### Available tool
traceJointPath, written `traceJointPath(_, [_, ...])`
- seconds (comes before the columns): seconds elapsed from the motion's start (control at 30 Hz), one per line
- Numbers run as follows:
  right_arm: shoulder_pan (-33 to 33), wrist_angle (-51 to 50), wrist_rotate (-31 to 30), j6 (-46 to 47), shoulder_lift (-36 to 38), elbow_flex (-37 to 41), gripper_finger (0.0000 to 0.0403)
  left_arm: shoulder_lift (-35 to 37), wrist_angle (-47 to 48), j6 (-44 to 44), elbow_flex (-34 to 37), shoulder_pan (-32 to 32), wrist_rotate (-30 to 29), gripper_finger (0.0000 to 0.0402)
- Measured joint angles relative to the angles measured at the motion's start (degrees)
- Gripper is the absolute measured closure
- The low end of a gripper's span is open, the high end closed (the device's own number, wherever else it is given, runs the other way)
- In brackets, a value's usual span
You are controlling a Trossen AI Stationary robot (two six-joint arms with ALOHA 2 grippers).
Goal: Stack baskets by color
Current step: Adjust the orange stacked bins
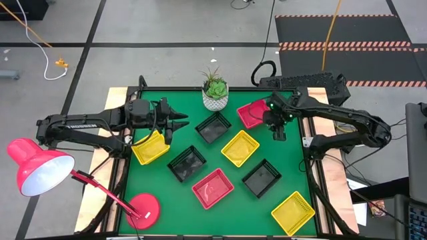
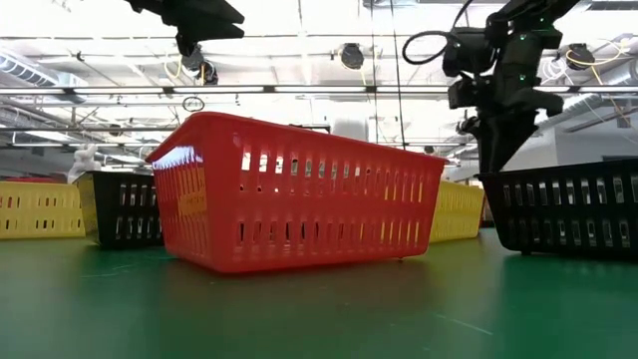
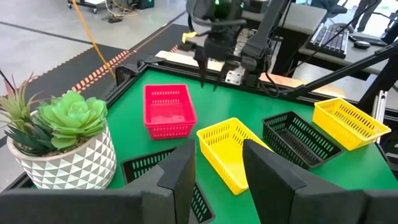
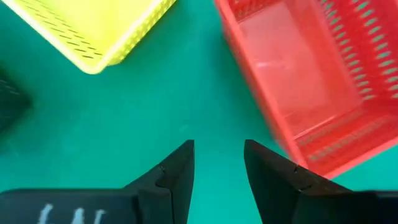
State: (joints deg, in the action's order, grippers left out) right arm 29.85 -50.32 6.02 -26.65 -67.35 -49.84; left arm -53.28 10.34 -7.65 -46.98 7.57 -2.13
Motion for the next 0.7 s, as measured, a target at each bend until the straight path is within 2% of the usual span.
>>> traceJointPath(0.13, [-0.8,0.3,-0.4,5.4,-3.1,0.0,0.0270,0.0,0.4,-0.4,0.0,0.0,0.0,0.0268])
traceJointPath(0.23, [-0.7,0.6,-3.2,7.5,-6.2,0.0,0.0270,0.0,1.4,-1.8,0.0,0.0,0.0,0.0268])
traceJointPath(0.5, [1.0,3.3,-5.7,8.0,-13.5,0.0,0.0270,0.0,3.7,-2.1,0.0,0.0,0.0,0.0268])
traceJointPath(0.7, [2.7,9.7,-17.4,2.5,-15.2,0.1,0.0270,0.0,3.8,-2.1,0.0,0.0,0.0,0.0268])
